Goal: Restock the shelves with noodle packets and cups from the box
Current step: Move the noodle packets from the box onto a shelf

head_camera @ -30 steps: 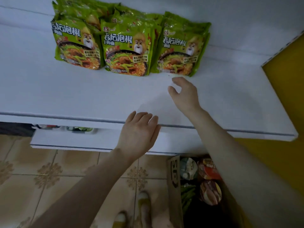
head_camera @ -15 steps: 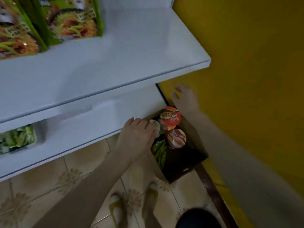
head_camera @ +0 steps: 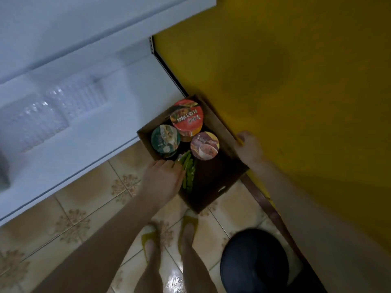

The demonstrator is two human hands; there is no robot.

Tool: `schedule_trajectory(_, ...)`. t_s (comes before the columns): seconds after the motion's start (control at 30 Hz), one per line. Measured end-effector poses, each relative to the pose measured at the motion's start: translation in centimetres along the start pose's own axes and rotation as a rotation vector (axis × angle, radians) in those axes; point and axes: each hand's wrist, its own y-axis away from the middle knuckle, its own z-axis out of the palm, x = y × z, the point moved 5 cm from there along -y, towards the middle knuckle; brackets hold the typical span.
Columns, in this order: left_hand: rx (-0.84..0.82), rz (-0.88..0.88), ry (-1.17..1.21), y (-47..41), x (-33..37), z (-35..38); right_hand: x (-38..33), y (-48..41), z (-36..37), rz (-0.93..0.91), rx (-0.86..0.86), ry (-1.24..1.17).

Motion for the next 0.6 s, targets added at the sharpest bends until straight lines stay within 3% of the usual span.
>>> schedule_trajectory(0.23,-0.290,-0.031,-0.035,-2.4,-1.9,10.2,7.3,-2.5,11.1,0.181,-0.192,0.005)
schedule_trajectory(0.4,-0.447,-0.069,-0.099,-5.5,-3.9,19.0,10.2,-4.1,20.1,0.165,-0.311,0.028)
schedule_trajectory(0.6,-0.532,-0.123,0.044,-9.3,-5.6,28.4,12.8,-7.1,29.3,0.258,-0.404,-0.113)
